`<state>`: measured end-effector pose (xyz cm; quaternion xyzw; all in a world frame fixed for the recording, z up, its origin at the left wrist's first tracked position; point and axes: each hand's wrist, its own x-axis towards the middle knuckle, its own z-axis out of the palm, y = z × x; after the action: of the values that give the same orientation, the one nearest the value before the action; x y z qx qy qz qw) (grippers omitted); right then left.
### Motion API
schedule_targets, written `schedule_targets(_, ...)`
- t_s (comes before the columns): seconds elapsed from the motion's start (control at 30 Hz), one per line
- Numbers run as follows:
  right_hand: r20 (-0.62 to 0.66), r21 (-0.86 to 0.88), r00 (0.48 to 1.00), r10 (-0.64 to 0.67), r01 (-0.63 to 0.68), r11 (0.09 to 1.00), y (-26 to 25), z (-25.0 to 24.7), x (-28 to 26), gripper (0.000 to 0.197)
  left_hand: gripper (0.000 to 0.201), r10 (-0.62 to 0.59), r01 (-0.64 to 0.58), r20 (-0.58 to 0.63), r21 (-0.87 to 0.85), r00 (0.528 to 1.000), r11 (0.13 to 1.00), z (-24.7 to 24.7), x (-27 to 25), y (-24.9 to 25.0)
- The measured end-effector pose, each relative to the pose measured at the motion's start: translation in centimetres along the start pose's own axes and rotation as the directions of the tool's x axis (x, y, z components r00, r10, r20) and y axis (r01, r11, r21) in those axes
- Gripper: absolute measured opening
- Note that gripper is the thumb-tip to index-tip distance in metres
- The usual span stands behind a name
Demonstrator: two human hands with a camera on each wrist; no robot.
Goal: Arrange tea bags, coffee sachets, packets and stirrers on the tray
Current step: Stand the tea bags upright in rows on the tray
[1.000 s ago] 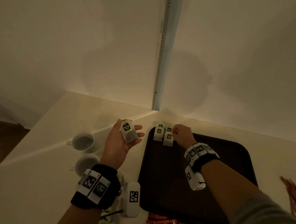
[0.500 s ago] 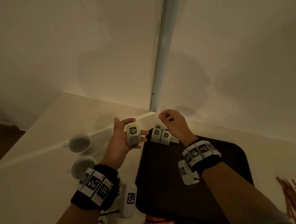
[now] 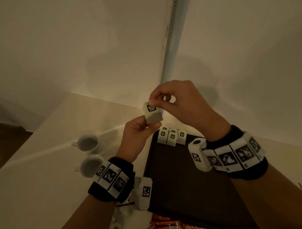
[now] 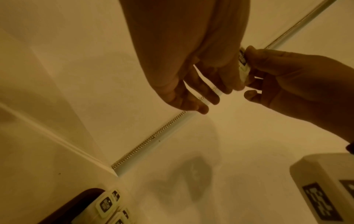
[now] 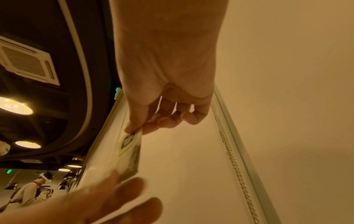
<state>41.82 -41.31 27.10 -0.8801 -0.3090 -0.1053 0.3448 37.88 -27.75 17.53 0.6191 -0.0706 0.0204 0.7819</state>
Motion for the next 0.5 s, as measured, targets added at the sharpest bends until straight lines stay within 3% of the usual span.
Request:
schedule_targets(0.13, -0.032, -0.063, 0.998, -0.056, 0.054, 0.997, -1.2, -0.8, 0.5, 0.012, 0.028, 0.052, -0.053, -0.013, -0.044, 0.999, 0.998, 0.4, 0.0, 0.5)
schedule_targets(0.3, -0.024, -0.189, 0.998, -0.051, 0.045, 0.981, -1.5, -0.7, 0.7, 0.018, 0.022, 0.025, -0.023, 0.023, -0.092, 0.999, 0.995, 0.4, 0.0, 0.3)
schedule_targets(0.5, -0.013, -0.132, 0.999, 0.043, -0.044, 0.99, -1.7, -0.7, 0.9, 0.012, 0.023, -0.03, 0.041, 0.07, -0.168, 0.997, 0.985, 0.3, -0.2, 0.2)
